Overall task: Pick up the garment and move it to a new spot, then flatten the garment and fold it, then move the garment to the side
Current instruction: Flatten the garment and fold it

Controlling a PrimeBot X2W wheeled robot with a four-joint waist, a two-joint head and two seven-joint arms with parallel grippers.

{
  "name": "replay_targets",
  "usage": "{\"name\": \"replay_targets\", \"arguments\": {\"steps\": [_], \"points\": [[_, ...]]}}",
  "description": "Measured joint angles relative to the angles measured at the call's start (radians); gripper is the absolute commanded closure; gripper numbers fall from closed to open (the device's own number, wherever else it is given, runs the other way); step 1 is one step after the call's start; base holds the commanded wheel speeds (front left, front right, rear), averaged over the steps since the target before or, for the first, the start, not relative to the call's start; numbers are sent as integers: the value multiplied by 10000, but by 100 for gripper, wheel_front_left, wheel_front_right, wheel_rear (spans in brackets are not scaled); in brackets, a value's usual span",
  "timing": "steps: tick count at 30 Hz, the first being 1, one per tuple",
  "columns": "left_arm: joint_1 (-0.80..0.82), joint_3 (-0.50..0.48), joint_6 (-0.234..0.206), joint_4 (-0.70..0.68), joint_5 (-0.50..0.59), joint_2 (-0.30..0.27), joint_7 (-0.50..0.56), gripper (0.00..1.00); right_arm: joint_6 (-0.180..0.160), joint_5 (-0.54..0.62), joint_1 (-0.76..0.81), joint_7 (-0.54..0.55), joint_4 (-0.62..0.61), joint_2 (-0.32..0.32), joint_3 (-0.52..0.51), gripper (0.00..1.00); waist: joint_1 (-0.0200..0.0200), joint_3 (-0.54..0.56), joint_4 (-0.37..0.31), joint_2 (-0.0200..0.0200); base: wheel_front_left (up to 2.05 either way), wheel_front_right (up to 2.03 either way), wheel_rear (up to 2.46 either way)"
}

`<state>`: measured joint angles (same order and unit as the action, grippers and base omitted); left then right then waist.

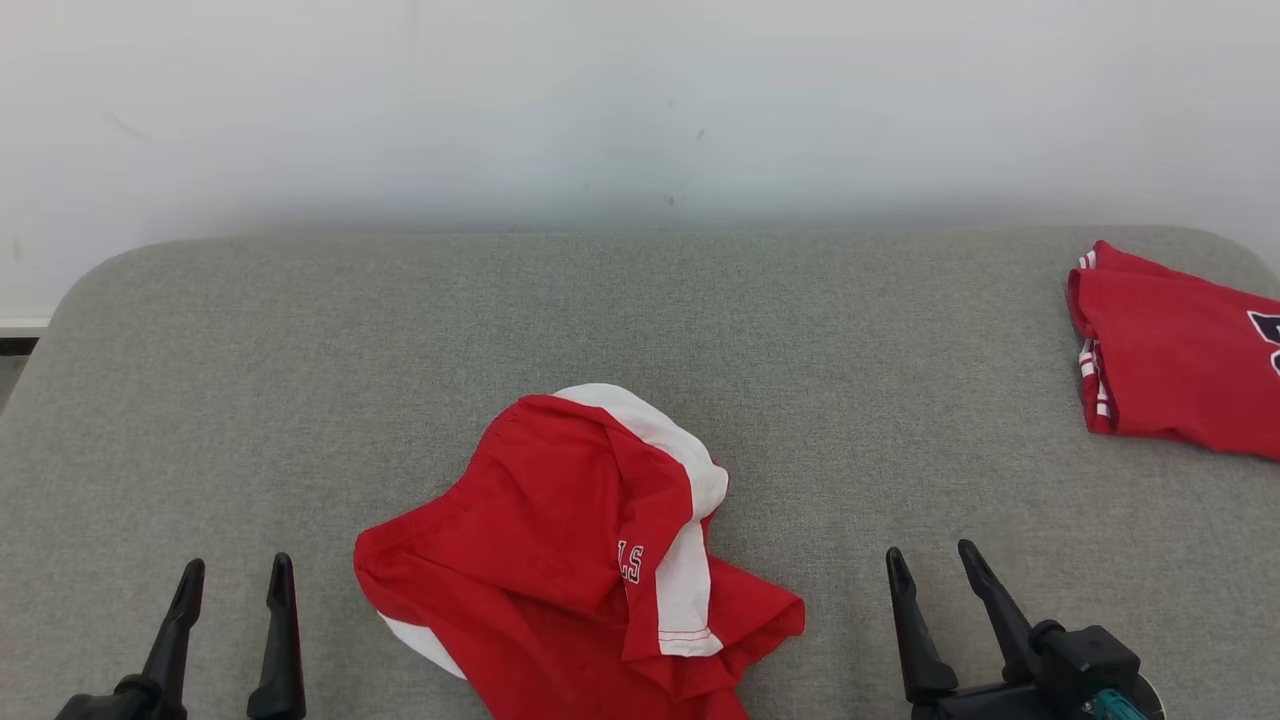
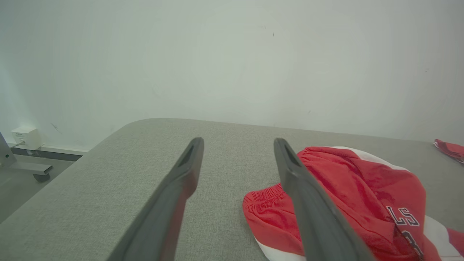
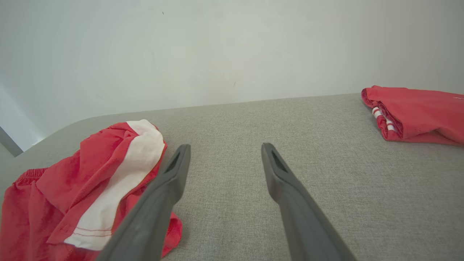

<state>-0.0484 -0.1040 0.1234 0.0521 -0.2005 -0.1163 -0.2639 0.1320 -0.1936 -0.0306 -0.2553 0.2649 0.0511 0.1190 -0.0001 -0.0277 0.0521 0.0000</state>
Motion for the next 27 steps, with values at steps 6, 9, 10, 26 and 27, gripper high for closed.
{"name": "replay_targets", "arguments": {"steps": [6, 9, 10, 26, 27], "points": [[19, -77, 21, 153, 157, 23, 0, 0, 0, -73, -83, 211, 198, 36, 314, 0, 0, -21, -3, 0, 0, 0, 0], [82, -73, 59, 201, 178, 38, 0, 0, 0, -73, -317, 472, 426, 109, 717, 0, 0, -52, 13, 0, 0, 0, 0], [103, -67, 71, 209, 196, 50, 0, 0, 0, -73, -421, 612, 548, 128, 859, 0, 0, -60, 26, 0, 0, 0, 0], [258, 297, 77, 447, 153, 140, 0, 0, 0, -692, -2005, 995, 4044, 263, 2512, 0, 1, -175, 671, 0, 0, 0, 0], [259, 293, 77, 451, 153, 148, 0, 0, 0, -740, -2079, 966, 4280, 249, 2546, 0, 1, -191, 706, 0, 0, 0, 0]]}}
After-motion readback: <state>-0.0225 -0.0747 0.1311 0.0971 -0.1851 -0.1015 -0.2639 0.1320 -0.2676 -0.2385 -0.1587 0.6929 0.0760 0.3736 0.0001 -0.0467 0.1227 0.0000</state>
